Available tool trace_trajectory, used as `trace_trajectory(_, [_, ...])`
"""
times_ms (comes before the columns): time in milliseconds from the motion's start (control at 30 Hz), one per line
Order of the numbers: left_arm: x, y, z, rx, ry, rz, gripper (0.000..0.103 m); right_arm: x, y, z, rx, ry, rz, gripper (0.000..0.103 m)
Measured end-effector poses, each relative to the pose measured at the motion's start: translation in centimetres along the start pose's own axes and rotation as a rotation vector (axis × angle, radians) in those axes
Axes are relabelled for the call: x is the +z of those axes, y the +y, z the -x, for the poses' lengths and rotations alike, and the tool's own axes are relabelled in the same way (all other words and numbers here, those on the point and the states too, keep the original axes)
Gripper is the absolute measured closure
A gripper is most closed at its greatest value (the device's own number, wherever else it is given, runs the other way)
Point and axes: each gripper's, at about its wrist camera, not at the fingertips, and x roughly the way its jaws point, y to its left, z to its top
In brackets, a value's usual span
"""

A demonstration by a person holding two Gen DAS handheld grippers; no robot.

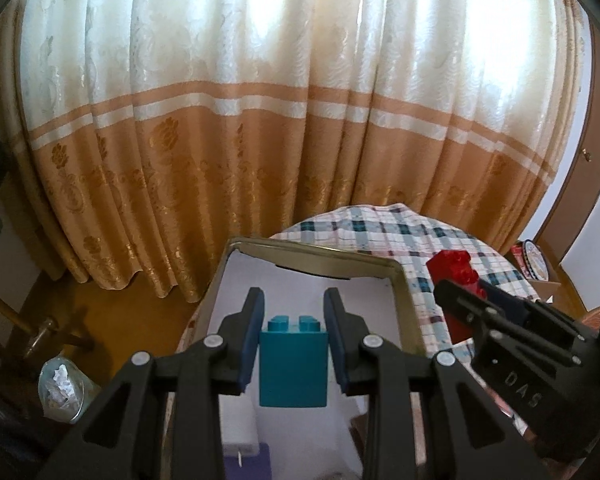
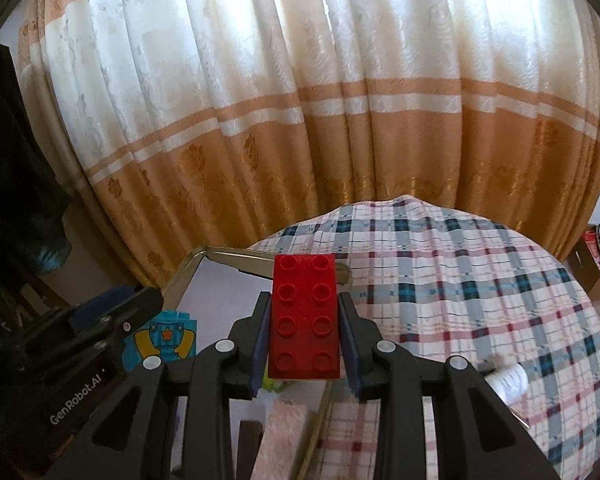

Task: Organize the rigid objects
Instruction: 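Lower both bricks into the tray and open both grippers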

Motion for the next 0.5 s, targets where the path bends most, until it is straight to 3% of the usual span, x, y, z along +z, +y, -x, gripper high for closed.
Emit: trace_trajectory(500, [0.4,0.8,-5.3,0.090,0.130,-0.010,0.073,0.6,0.0,-6.7,0.023,0.134,-0.002,0.069])
